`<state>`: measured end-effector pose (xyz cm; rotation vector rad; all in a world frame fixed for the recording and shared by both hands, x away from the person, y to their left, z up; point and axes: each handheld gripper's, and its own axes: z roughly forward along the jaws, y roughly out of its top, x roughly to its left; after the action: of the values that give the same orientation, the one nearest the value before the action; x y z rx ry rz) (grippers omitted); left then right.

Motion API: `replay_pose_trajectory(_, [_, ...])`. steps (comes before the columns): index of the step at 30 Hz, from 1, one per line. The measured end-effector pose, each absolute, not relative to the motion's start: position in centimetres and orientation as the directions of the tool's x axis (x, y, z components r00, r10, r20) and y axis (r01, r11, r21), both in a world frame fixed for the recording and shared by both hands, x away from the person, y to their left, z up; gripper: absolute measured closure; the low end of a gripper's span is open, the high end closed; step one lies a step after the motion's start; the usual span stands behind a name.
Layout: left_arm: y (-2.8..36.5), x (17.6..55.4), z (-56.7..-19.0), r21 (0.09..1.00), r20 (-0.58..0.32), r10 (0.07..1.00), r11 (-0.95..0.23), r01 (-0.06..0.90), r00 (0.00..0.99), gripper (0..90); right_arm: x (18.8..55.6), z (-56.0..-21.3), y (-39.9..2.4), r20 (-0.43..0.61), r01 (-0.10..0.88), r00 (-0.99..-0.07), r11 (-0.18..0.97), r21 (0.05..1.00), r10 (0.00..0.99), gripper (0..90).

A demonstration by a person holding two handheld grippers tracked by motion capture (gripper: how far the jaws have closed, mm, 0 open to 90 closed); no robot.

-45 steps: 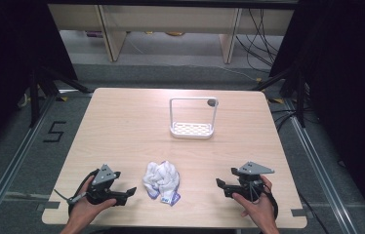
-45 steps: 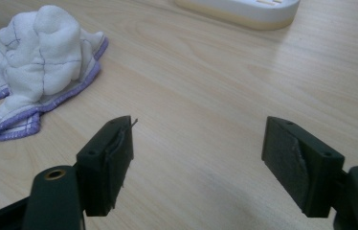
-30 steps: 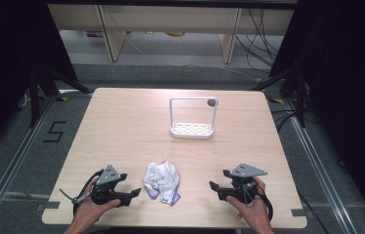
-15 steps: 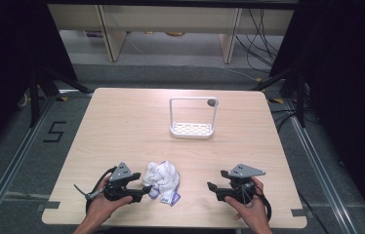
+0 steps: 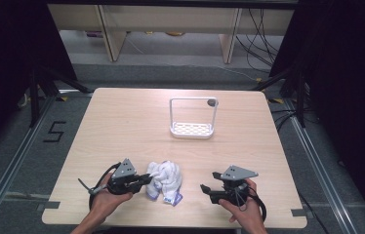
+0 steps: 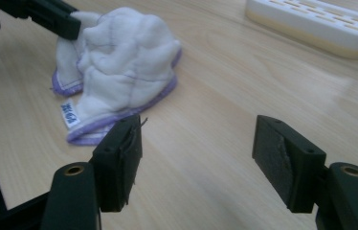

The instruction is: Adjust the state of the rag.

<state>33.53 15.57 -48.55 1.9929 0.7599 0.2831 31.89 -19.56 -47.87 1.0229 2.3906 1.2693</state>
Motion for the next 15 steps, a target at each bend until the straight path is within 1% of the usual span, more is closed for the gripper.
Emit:
replay_pose_trajectory(2, [15.5,33.2,-47.6,0.849,-0.082,0.601,-0.376,0.371,0.795,85.5,31.6,-47.8,-18.9,0.086,0.443,-0.742,0.391,0.807,0.665,36.8])
replay_pose_trajectory(3, [15.6,33.2,-47.3,0.849,-0.07,0.603,-0.382,0.364,0.795,85.4,31.3,-47.8,-18.0,0.089,0.429,-0.767,0.406,0.807,0.635,37.2])
replay_pose_trajectory(6, [16.1,33.4,-47.3,0.85,-0.097,0.614,-0.358,0.386,0.783,85.3,30.8,-47.7,-17.0,0.075,0.425,-0.78,0.437,0.793,0.621,37.4])
replay_pose_trajectory(8, [16.3,33.5,-47.3,0.845,-0.102,0.601,-0.368,0.388,0.793,85.2,30.2,-47.9,-15.8,0.069,0.41,-0.808,0.473,0.78,0.586,38.3])
replay_pose_trajectory(9, [16.3,33.5,-47.2,0.849,-0.104,0.6,-0.362,0.386,0.793,85.2,29.9,-48.1,-14.6,0.059,0.384,-0.832,0.497,0.778,0.552,39.4])
replay_pose_trajectory(12, [16.2,33.4,-47.0,0.854,-0.091,0.599,-0.365,0.372,0.795,85.2,29.7,-48.3,-13.3,0.047,0.368,-0.841,0.506,0.78,0.54,40.7])
replay_pose_trajectory(15, [16.2,33.3,-46.7,0.857,-0.083,0.595,-0.368,0.362,0.8,85.2,29.8,-48.6,-12.1,0.066,0.392,-0.833,0.5,0.772,0.55,42.9])
